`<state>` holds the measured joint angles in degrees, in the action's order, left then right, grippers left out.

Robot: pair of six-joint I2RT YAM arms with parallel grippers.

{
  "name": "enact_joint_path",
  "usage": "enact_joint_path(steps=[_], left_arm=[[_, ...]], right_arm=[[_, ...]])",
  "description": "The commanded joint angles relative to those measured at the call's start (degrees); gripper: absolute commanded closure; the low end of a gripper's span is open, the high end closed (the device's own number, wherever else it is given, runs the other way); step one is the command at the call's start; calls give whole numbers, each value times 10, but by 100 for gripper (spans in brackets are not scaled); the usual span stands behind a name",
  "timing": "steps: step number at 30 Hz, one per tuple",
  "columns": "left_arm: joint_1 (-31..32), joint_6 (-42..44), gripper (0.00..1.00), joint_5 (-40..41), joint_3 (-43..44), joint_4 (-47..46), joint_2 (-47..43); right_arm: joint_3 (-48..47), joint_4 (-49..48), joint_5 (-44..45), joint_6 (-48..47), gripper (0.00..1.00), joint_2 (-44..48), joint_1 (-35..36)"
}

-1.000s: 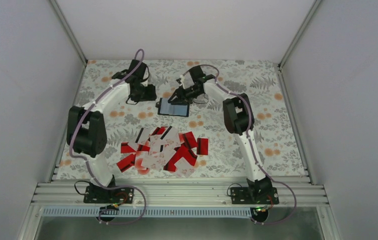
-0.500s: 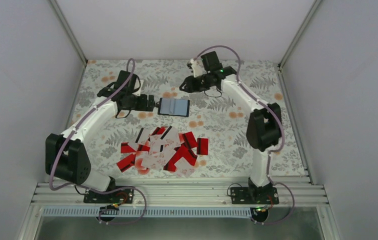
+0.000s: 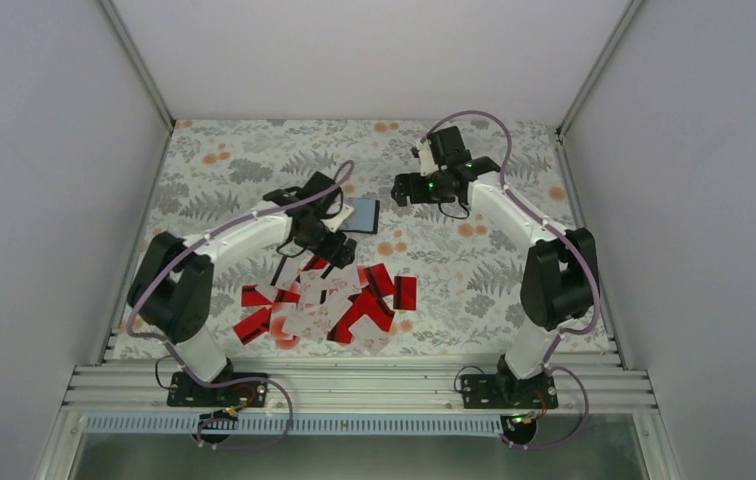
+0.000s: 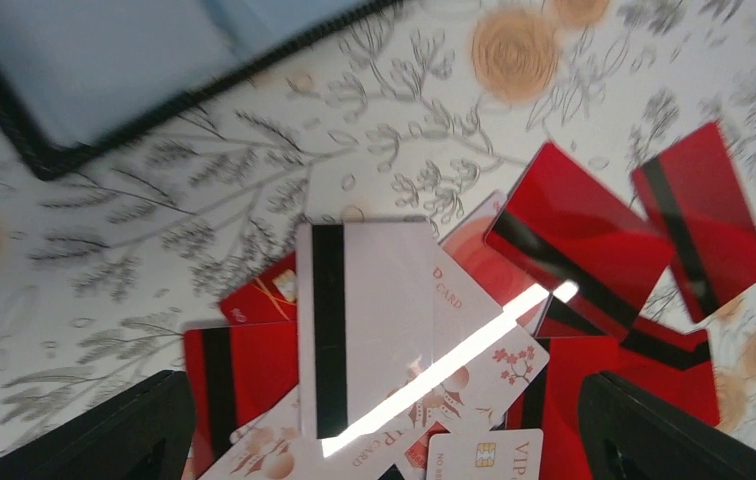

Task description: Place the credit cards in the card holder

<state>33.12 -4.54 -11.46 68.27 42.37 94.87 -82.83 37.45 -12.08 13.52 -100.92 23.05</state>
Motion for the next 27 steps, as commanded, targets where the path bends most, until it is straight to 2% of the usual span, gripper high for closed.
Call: enact_joint_path(steps=[1, 8, 12, 22, 25, 27], left_arm=[[28, 31, 8, 32, 24, 18, 39], [56, 37, 11, 47, 27, 25, 74], [74, 38, 11, 96, 35, 40, 105], [76, 27, 15, 118, 42, 49, 158], [77, 23, 24, 128, 42, 49, 166], [76, 13, 27, 133, 38, 45, 164]], right_arm=[[15, -16, 22, 12, 6, 20, -9], [58, -27, 7, 18, 6, 42, -12], [74, -30, -2, 15, 6, 52, -13], [123, -40, 4, -9, 6, 99, -20], [125, -37, 0, -18, 6, 100, -22], [121, -35, -1, -25, 6, 99, -23]])
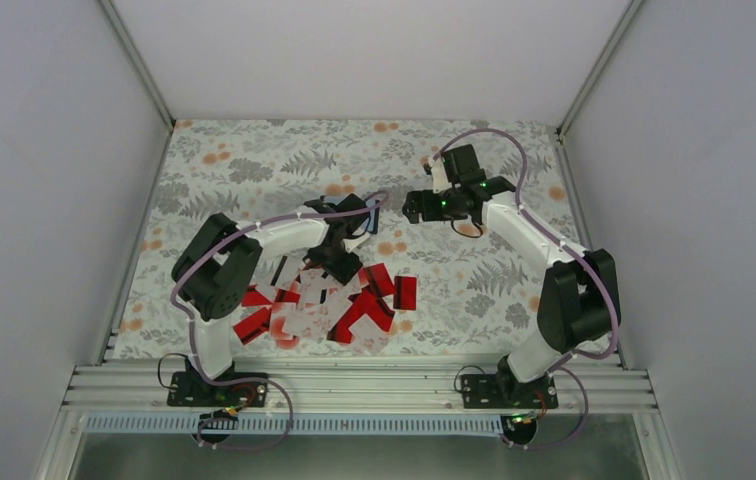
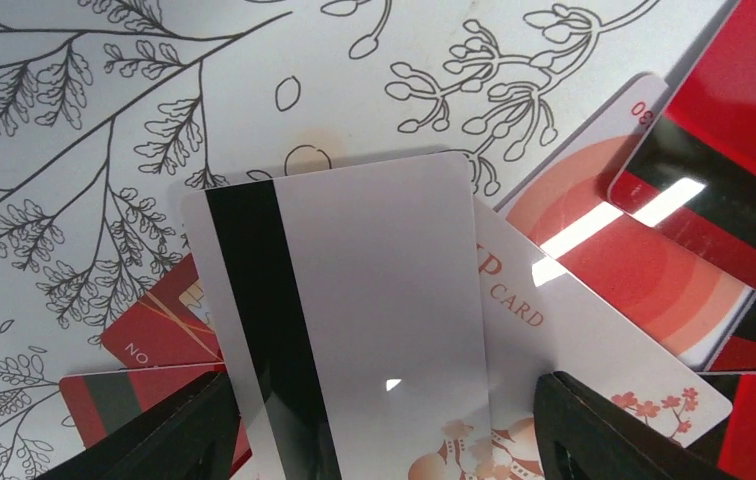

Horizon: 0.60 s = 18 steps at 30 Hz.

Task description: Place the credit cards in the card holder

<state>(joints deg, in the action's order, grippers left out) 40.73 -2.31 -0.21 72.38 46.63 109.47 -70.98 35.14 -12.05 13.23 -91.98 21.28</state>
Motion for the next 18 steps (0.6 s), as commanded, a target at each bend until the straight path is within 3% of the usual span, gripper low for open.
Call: enact_joint_path(steps=[1, 11, 18], left_arm=[[1, -11, 27, 22, -5, 0, 16], [1, -25, 25, 60, -13, 9, 28], [1, -26, 47, 69, -26, 7, 37]], right_arm=[[-2, -10, -3, -24, 6, 7, -7], [-31, -8, -25, -30, 6, -19, -10], [-26, -13, -36, -26, 7, -26, -10]])
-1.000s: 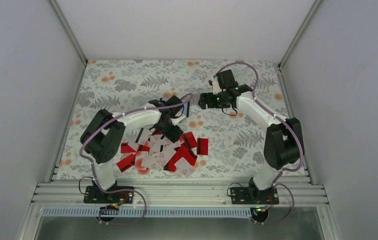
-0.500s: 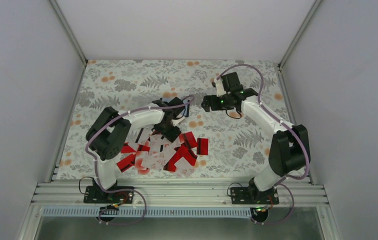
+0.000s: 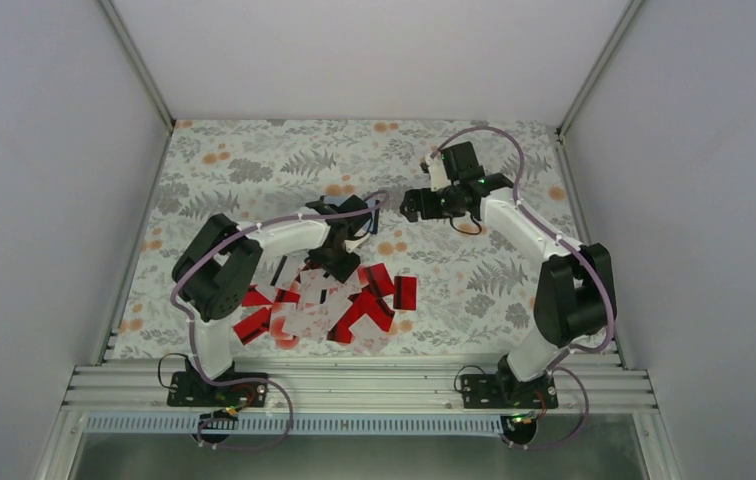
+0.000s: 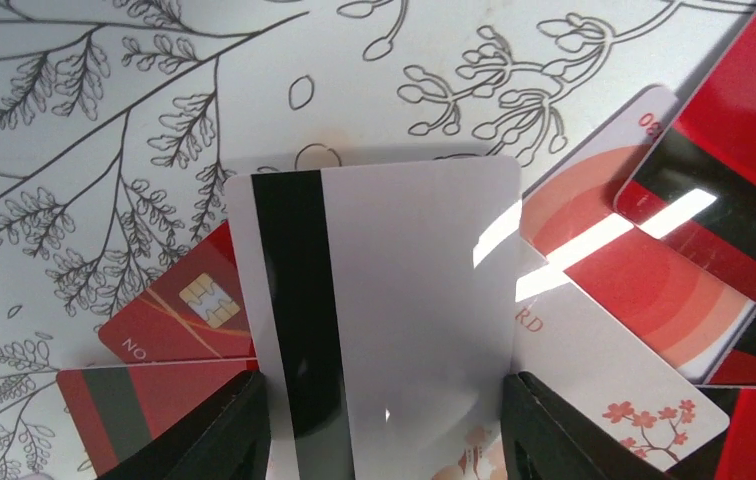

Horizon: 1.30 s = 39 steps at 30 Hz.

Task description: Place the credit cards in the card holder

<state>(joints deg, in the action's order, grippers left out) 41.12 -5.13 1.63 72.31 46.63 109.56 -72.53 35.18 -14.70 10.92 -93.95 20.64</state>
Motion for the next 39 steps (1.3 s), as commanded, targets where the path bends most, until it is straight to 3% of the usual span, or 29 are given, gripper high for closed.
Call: enact_joint_path(steps=[1, 7, 19, 27, 32, 39], left_arm=[[-3, 2, 50, 51, -27, 7, 37], [-3, -8, 52, 50, -23, 6, 25], [-3, -32, 52, -14, 66, 26, -10], [-4, -12, 24, -60, 70, 40, -10], [-4, -10, 16, -25, 67, 55, 14], [0, -69, 16, -19, 73, 47, 44]], right_arm=[[-10, -14, -11, -3, 7, -8, -3], [-19, -15, -14, 2, 7, -9, -4], [-68, -8, -94, 51, 7, -45, -20], [-62, -2, -111, 56, 7, -49, -38], [-47, -8, -116, 59, 7, -48, -42], [-41, -8, -118, 53, 7, -43, -46]])
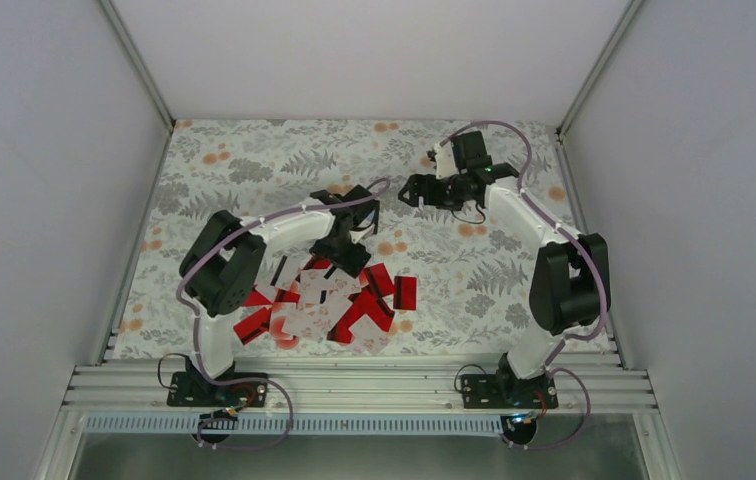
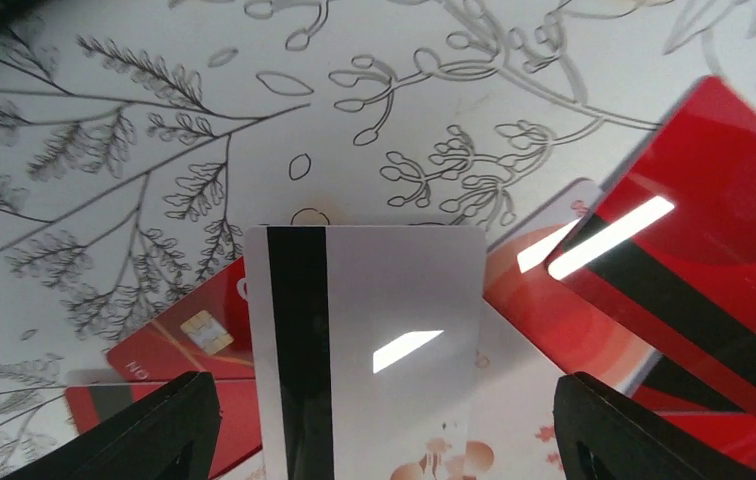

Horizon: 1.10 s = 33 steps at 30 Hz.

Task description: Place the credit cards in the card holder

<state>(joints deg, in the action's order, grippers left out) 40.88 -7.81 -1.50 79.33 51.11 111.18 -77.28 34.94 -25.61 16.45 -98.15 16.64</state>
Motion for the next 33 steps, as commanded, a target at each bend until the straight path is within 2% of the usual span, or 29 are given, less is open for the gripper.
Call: enact_joint_path(steps=[1, 7, 9, 11, 14, 19, 27, 33], left_arm=[[6, -53, 16, 15, 6, 2, 32], [21, -95, 15, 39, 9, 11, 65], [22, -104, 22, 44, -3, 8, 68], [22, -113, 33, 52, -7, 10, 69], [22, -125, 40, 63, -13, 12, 67], [24, -134, 45, 79, -17, 16, 66], [28, -136, 47, 65, 0, 14, 42], [28, -134, 58, 40, -4, -5, 24]], right_arm=[[8, -6, -9, -4, 7, 0, -6], [24, -6, -10, -11, 7, 9, -12], [27, -6, -11, -15, 7, 13, -13], [31, -4, -9, -19, 7, 17, -15], [35, -5, -7, -22, 7, 21, -17], [43, -9, -10, -20, 7, 24, -21], [52, -14, -22, -11, 7, 46, -21], [66, -23, -38, 1, 7, 47, -21]])
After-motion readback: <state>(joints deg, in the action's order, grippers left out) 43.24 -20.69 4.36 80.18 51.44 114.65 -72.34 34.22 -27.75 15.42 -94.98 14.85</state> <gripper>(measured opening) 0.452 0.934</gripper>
